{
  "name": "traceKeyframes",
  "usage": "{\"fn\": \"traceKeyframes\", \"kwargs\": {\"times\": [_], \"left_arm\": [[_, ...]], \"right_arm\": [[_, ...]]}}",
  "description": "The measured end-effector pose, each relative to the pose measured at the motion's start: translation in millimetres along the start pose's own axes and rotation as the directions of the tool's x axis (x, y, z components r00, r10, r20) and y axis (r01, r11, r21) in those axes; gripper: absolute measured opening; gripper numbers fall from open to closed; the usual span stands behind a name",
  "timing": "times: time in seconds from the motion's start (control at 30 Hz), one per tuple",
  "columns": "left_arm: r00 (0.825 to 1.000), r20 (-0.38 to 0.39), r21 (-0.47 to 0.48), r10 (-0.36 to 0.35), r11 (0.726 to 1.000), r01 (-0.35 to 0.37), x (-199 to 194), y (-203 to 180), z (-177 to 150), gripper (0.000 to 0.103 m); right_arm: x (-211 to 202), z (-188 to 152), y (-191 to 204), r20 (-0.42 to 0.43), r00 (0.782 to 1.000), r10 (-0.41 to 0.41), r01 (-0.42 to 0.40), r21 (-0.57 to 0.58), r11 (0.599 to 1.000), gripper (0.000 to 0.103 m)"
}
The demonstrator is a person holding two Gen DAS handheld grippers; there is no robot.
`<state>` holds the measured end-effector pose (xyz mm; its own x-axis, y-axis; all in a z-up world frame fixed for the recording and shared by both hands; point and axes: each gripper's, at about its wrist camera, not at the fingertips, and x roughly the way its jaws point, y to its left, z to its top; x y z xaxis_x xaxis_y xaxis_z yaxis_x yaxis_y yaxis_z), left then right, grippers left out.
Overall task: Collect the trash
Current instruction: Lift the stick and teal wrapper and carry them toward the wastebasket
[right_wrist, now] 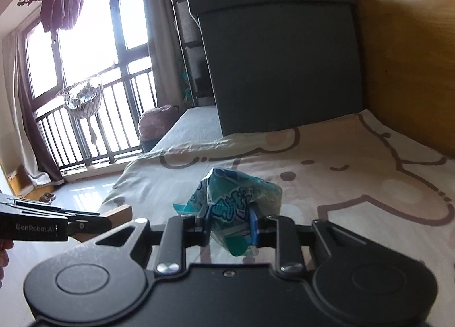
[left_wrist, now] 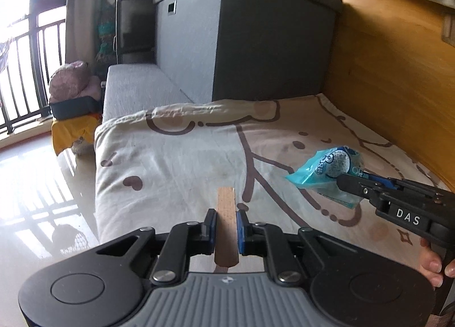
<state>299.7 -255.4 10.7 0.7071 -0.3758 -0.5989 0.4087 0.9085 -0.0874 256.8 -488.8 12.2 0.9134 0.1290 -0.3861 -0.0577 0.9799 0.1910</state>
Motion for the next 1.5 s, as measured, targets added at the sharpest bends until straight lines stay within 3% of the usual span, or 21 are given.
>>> {"fn": "traceKeyframes", "kwargs": {"times": [0.47, 0.8, 1.17, 1.5], "left_arm": [[0.999, 0.03, 0.016, -0.033, 0.999, 0.033, -55, 3, -35, 0.015], [0.998, 0.049, 0.02, -0.043, 0.999, 0.042, -92, 17, -62, 0.015], [0.994, 0.099, -0.017, -0.05, 0.999, 0.052, -138, 51, -73, 0.015], [0.992, 0.123, -0.073, -0.023, 0.997, 0.033, -174, 102, -85, 0.015]], "right_arm": [[-54, -39, 11, -0.051, 0.994, -0.092, 0.097, 0.102, 0.99, 0.027], [-103, -45, 42, -0.05, 0.989, -0.139, 0.145, 0.133, 0.98, 0.027], [-133, -41, 84, -0.066, 0.985, -0.162, 0.167, 0.092, 0.982, 0.027], [-136, -33, 142, -0.089, 0.985, -0.148, 0.151, 0.029, 0.988, 0.027]]}}
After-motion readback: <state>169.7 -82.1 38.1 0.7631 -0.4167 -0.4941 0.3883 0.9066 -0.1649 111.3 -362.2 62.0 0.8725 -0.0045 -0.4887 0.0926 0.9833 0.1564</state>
